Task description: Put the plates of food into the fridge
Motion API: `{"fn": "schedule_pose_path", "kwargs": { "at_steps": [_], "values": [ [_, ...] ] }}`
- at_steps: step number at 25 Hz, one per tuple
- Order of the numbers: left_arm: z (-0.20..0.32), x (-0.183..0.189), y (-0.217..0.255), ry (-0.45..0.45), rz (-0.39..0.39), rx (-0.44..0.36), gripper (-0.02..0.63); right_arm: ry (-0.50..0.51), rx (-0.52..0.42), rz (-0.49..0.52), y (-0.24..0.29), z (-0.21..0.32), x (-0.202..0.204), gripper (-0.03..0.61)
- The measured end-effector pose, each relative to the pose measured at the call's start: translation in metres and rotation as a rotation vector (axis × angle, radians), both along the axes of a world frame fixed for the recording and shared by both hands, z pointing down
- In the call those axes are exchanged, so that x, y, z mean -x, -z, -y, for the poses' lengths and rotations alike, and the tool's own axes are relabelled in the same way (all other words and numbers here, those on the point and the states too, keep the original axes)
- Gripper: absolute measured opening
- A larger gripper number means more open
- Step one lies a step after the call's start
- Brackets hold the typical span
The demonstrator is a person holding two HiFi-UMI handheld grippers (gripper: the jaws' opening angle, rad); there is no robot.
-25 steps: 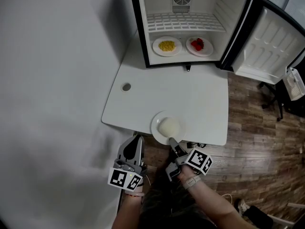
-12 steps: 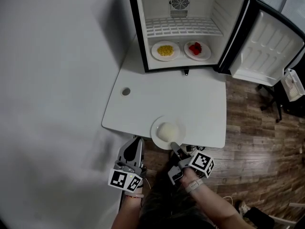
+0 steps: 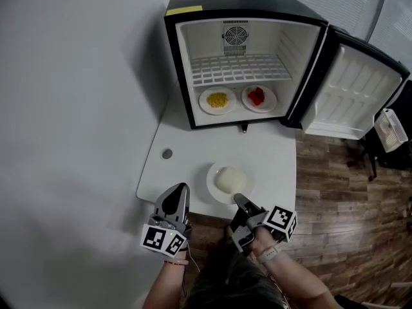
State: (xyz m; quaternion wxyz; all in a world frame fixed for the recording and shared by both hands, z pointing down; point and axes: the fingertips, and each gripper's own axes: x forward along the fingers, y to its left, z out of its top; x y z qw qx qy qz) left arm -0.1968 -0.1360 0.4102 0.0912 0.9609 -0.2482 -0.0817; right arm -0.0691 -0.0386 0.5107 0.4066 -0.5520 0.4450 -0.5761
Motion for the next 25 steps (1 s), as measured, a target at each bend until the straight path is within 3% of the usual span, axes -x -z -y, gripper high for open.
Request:
{"fn": "schedule_pose_path", "kwargs": {
  "at_steps": [12, 25],
  "values": [
    [0.120, -0.073, 0.043, 0.111, -0.052, -0.032, 0.006, 0.102, -0.135, -0.057, 0.126, 0.145, -0.098, 0.015],
    [0.204, -0.085, 0.041, 0.150, -0.029, -0.011, 0.006, 0.056, -0.152, 0.013, 0.143, 0.243, -0.128, 0.015]
  ]
}}
